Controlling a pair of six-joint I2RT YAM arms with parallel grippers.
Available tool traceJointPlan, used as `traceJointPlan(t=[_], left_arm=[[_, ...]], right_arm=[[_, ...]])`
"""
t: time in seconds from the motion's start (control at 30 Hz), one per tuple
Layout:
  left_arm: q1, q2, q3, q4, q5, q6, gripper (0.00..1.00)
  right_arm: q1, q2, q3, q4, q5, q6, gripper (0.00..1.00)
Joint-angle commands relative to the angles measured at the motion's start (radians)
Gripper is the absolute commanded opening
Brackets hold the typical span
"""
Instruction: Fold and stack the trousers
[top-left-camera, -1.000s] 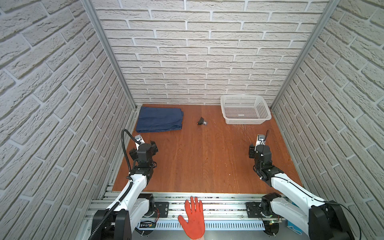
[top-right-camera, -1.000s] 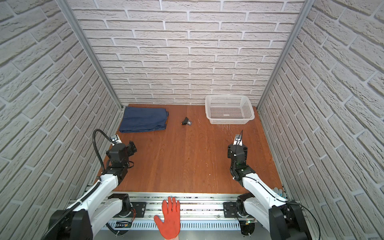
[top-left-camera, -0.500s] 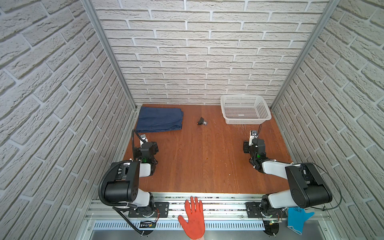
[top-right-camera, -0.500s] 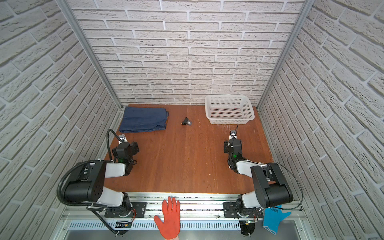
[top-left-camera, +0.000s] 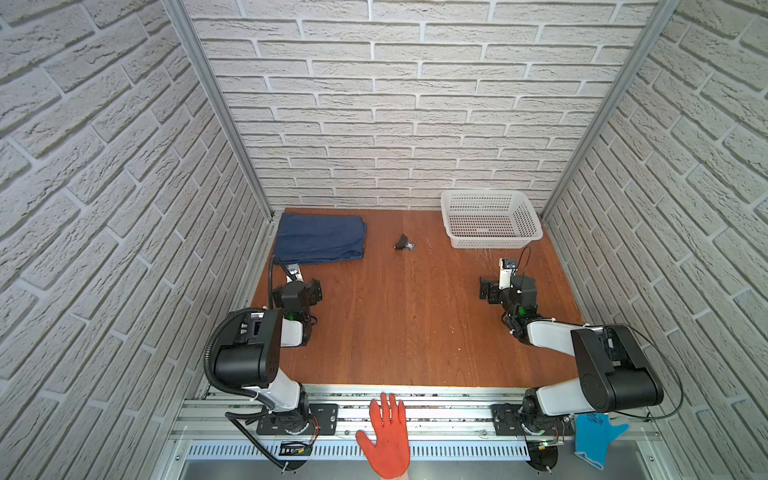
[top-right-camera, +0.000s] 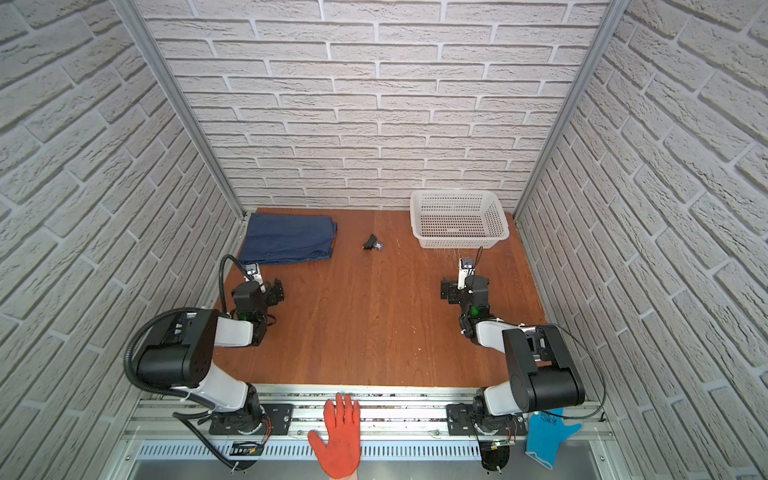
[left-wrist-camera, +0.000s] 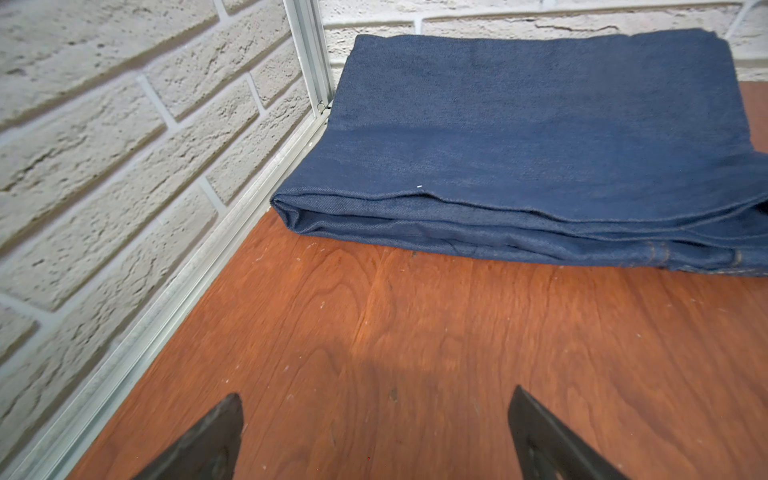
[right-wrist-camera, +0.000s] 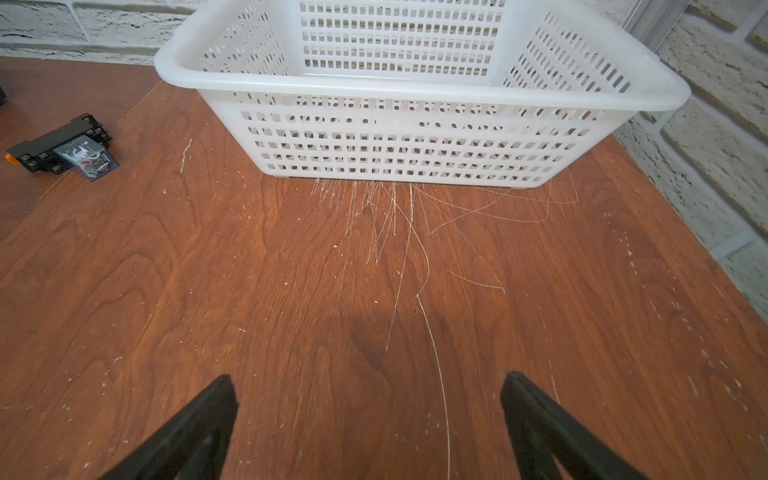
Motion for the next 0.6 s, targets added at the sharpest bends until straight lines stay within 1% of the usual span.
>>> traceJointPlan(t=[0.0, 0.57], left_arm=[[0.006, -0.002, 0.013, 0.064, 0.012, 0.005, 0.98], [0.005, 0.002, 0.013, 0.069, 0.013, 0.007, 0.98]], right_arm=[[0.005, 0.011, -0.029, 0.103, -0.028, -0.018, 1.00], [0.012, 0.003, -0.033, 0.095, -0.012, -0.021, 1.00]])
